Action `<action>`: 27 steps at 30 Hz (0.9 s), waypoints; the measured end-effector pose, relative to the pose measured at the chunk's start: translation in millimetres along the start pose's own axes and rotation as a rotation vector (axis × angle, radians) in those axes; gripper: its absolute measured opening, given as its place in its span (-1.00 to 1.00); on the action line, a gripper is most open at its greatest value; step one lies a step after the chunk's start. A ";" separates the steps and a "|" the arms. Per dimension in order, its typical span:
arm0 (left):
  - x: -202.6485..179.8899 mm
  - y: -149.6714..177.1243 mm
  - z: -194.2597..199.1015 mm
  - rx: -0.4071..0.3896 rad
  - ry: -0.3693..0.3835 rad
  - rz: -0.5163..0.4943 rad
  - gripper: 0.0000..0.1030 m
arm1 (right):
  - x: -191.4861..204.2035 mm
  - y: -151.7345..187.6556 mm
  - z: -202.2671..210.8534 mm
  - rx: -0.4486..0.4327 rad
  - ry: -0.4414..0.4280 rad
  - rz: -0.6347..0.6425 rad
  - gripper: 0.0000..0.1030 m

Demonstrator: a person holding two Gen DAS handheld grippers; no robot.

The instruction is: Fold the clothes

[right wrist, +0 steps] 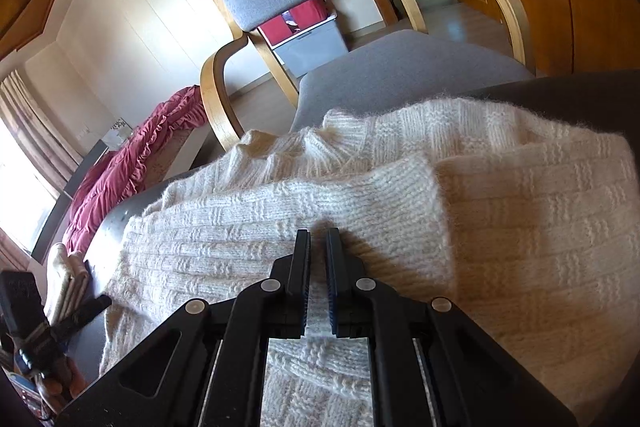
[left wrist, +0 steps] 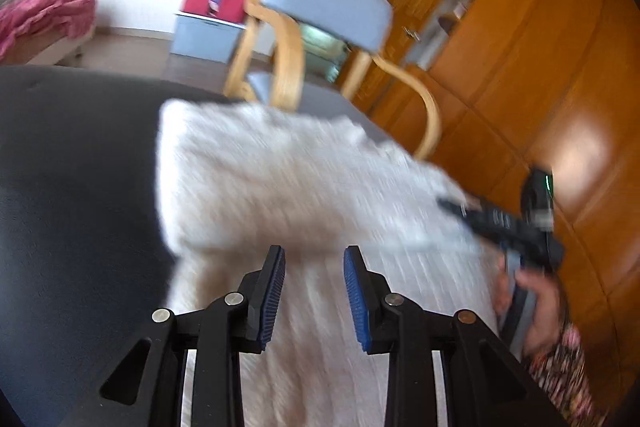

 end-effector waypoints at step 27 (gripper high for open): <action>94.5 -0.3 62.4 -0.020 -0.275 0.204 -0.45 | -3.7 -2.5 -3.5 -0.001 -0.044 -0.022 -0.87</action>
Point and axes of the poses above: each gripper's, at about its wrist camera, not at the fingertips, and z roughly against the way its jaws point, x to its left, y to its underside, the point moved 6 cm from there along -z, roughly the way its jaws point, and after that the axes turned 11 degrees about x, right-handed, at the moved point
